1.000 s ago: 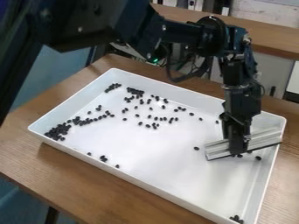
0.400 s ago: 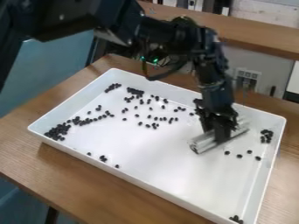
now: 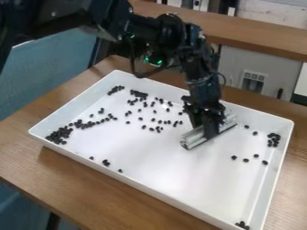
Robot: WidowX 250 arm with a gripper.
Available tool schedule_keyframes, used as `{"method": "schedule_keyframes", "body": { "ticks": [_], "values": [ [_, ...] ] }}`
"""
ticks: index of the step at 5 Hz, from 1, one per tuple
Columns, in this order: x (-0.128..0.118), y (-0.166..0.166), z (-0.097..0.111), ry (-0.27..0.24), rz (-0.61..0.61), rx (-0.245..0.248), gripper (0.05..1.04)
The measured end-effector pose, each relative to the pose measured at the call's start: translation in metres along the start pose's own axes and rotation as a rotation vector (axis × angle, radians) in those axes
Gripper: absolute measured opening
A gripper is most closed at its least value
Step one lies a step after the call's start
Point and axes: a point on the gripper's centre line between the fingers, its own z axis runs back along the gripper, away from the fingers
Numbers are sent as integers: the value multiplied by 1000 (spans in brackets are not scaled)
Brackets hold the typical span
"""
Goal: Sweep into pile
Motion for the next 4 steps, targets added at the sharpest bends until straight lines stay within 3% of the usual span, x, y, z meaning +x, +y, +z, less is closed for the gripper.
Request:
{"method": "schedule_keyframes", "body": {
  "ticks": [1,2,4],
  "values": [
    [-16,28,6,1,70,-28,381],
    [-45,69,20,-12,178,-12,381],
    [-83,116,37,-1,290,26,381]
  ]
}}
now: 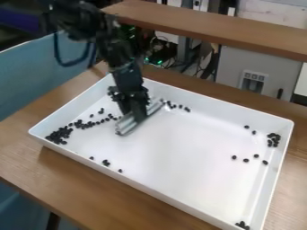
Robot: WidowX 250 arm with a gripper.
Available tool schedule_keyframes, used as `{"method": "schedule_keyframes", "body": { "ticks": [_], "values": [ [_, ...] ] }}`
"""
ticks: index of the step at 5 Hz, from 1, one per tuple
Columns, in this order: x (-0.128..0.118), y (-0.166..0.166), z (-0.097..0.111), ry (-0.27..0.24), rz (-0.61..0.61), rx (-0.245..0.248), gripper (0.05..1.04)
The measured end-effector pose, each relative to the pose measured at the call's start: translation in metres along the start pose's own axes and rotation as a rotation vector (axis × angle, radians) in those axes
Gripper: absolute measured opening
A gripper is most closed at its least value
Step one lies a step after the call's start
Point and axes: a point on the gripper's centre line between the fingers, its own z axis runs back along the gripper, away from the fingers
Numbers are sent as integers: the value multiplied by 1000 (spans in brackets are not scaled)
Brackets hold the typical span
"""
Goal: Sweep into pile
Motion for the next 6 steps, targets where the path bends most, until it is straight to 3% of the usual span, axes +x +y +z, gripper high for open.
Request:
{"method": "schedule_keyframes", "body": {
  "ticks": [2,3,4,5,6],
  "values": [
    [-12,53,17,11,83,41,381],
    [-11,50,18,12,68,26,381],
    [-2,33,21,-5,-24,9,381],
    [18,-3,59,-94,-169,57,381],
    [22,-46,66,-113,-287,61,381]
  ]
}}
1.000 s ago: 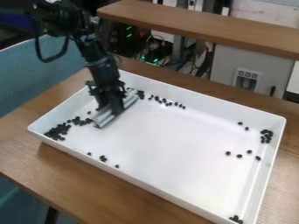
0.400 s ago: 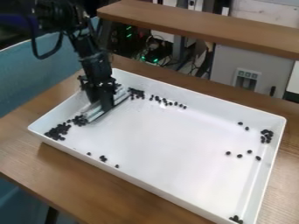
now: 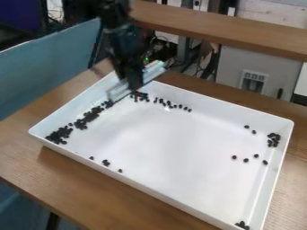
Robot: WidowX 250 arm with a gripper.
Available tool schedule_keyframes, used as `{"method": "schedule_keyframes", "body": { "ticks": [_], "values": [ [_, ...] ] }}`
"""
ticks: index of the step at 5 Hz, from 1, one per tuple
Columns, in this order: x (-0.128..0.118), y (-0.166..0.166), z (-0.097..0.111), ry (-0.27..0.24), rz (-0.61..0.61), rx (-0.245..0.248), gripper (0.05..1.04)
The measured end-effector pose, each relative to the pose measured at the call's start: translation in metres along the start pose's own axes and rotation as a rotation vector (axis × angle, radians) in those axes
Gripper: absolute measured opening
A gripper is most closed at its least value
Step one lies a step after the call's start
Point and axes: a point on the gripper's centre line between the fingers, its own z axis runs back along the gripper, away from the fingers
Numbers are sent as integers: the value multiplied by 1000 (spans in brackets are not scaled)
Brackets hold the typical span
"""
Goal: Sweep into pile
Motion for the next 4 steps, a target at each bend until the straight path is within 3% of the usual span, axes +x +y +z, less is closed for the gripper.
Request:
{"method": "schedule_keyframes", "body": {
  "ticks": [1,2,3,4],
  "values": [
    [1,-29,1,40,-137,-16,381],
    [-7,-82,-19,164,-385,-36,381],
    [-12,-136,-38,225,-638,-110,381],
    [-16,-166,-46,225,-860,-183,381]
  ]
}}
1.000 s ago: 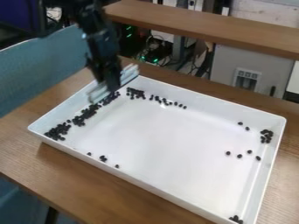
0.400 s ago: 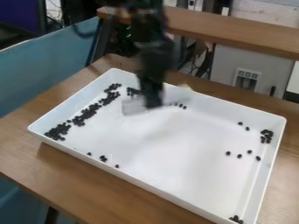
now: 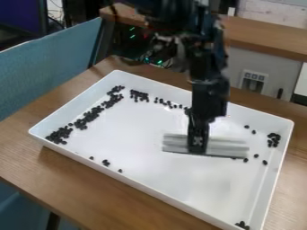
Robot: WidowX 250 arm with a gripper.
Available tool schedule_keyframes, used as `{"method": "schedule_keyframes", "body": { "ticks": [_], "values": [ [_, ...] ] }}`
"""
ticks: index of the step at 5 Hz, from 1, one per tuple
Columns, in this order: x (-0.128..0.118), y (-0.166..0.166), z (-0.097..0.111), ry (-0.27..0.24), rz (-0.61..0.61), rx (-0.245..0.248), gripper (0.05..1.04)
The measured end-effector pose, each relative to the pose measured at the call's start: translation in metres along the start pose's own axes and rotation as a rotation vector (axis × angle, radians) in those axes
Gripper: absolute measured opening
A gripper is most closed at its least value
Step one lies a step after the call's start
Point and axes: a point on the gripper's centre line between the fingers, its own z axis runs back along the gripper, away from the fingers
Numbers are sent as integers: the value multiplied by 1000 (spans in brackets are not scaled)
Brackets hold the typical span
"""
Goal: Sweep into pile
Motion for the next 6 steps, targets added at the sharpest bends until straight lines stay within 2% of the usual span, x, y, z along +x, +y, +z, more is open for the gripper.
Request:
{"method": "schedule_keyframes", "body": {
  "ticks": [1,3,4,5,6],
  "values": [
    [23,-8,-12,42,-152,-45,381],
    [32,12,-37,115,-54,-78,381],
    [29,22,-39,85,24,-82,381],
    [26,41,-37,61,154,-54,381],
    [35,51,-36,88,216,-19,381]
  ]
}}
